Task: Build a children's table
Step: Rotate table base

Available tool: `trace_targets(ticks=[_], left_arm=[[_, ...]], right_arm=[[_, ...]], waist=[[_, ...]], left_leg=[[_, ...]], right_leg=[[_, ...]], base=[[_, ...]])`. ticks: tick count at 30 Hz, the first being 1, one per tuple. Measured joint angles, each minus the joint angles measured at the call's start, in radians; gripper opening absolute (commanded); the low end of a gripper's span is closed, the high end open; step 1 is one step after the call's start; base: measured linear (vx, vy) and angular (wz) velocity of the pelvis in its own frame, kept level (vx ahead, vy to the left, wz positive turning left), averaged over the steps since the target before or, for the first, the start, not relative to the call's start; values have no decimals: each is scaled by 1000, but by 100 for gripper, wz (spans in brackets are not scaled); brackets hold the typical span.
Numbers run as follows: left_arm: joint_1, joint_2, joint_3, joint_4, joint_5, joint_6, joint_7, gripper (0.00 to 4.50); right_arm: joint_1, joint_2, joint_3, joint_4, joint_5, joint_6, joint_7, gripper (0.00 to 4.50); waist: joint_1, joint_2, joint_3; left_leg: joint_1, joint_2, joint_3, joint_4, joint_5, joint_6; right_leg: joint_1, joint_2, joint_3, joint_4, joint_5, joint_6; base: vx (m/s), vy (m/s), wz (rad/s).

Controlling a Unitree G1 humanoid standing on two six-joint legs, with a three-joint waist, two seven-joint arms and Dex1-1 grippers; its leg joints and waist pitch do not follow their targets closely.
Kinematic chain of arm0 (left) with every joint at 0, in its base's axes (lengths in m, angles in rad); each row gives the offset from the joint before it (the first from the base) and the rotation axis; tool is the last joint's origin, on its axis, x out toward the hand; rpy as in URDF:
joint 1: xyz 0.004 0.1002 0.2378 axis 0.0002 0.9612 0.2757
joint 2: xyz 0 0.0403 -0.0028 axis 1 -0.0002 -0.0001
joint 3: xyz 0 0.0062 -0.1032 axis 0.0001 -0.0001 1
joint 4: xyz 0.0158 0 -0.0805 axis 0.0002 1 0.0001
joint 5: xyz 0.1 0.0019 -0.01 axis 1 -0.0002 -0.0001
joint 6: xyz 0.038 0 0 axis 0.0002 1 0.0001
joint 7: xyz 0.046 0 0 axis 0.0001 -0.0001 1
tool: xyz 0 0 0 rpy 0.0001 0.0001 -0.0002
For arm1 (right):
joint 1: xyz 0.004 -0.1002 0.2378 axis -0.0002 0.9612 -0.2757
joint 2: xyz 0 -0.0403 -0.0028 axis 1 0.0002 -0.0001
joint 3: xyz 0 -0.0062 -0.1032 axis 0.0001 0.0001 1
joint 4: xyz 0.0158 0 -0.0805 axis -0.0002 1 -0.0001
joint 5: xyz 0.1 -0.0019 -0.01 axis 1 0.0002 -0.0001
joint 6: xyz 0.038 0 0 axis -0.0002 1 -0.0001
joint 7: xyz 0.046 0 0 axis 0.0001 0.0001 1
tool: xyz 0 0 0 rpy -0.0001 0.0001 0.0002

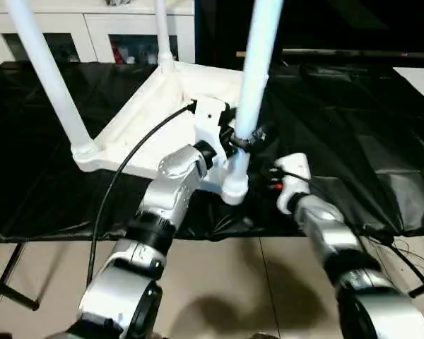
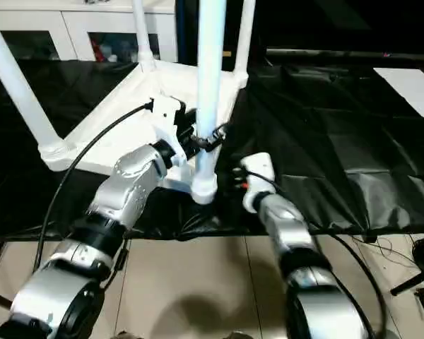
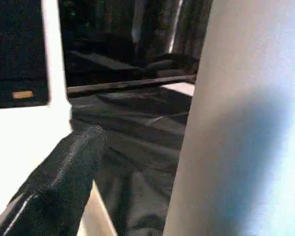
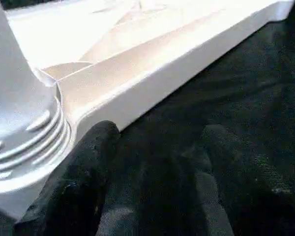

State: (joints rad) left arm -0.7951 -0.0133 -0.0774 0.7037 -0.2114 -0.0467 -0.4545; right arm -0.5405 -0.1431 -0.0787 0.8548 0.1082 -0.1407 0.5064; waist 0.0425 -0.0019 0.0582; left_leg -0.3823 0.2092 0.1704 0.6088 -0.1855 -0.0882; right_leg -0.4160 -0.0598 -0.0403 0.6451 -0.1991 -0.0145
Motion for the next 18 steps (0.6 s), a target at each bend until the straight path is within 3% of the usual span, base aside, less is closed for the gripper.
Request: trace_targets(ticks=[5,8,14,18], left_arm=[[43,-13,4,-24,8,-39,25,445],[176,-11,9,-146,-16,-39,0,445],[442,90,1,-491,-66,39,-61,445],[621,137,17,-703,-31,80,4,445]], right_arm=[[139,-10,-9,-226,20,53,-11,312],[237,-16,-29,-396,43,97,-43,312],[417,-21,-30,-685,51,210,-85,312],[521,-17,-5,-845,51,297,-108,312]], waist=[[0,7,-1],[-1,21,-1],[-5,22,-2],[-6,23,-2]], left_leg=[[0,0,-1,-1,0,0],[1,0,-1,-5,0,0],[0,1,-2,-15,0,0],[-1,1,-1,-15,0,0]], right_leg=[[1,0,0,-2,0,1],[3,0,1,-8,1,2],[1,3,-1,-15,1,5],[3,2,-1,-22,0,6]], base=[[0,0,0],[0,0,0],[0,0,0],[0,0,0]])
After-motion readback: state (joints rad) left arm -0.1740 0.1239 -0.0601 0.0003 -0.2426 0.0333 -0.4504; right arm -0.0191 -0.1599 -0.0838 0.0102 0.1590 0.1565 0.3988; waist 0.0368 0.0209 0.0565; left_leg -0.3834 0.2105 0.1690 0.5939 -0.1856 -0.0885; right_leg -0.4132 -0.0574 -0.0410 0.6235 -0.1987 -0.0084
